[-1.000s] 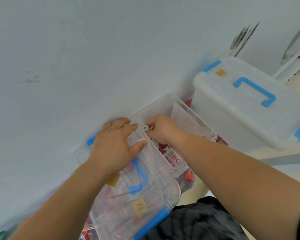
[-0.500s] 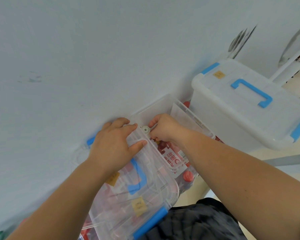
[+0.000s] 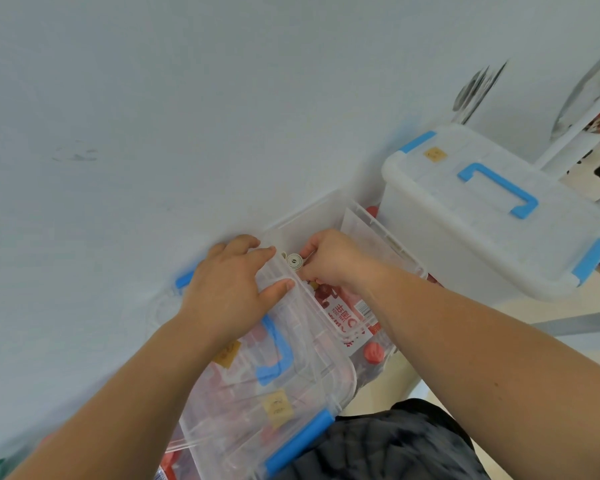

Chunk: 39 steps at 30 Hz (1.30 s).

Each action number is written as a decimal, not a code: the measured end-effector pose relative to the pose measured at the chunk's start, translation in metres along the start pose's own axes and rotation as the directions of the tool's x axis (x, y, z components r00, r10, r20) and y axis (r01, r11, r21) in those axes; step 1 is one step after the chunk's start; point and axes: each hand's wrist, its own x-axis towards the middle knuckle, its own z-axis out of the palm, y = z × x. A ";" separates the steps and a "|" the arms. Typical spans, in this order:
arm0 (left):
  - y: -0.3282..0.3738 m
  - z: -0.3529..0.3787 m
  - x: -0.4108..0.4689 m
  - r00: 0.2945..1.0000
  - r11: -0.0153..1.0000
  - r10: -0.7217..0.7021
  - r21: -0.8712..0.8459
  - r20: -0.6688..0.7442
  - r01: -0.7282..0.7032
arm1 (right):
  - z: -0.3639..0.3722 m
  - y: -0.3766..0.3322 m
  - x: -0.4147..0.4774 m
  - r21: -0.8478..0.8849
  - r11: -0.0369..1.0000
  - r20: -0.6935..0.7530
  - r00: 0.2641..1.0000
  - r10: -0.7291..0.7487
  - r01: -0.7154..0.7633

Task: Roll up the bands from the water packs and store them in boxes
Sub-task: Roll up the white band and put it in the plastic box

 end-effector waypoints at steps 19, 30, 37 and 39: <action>-0.001 0.002 0.000 1.000 0.999 0.017 -0.037 -0.010 -0.017 | 0.019 -0.001 0.012 -0.248 0.943 -0.098 0.962 -0.253 0.223; -0.001 0.001 0.002 0.999 0.998 0.033 -0.044 -0.020 -0.033 | 0.016 0.001 0.004 -0.348 0.866 0.000 0.923 -0.384 0.360; -0.003 0.003 0.002 0.999 0.998 0.043 -0.042 -0.030 -0.044 | 0.016 0.000 0.006 -0.336 0.890 -0.029 0.942 -0.335 0.307; -0.003 0.004 0.002 0.999 0.998 0.040 -0.036 -0.028 -0.041 | 0.015 0.000 0.005 -0.348 0.890 -0.060 0.940 -0.336 0.295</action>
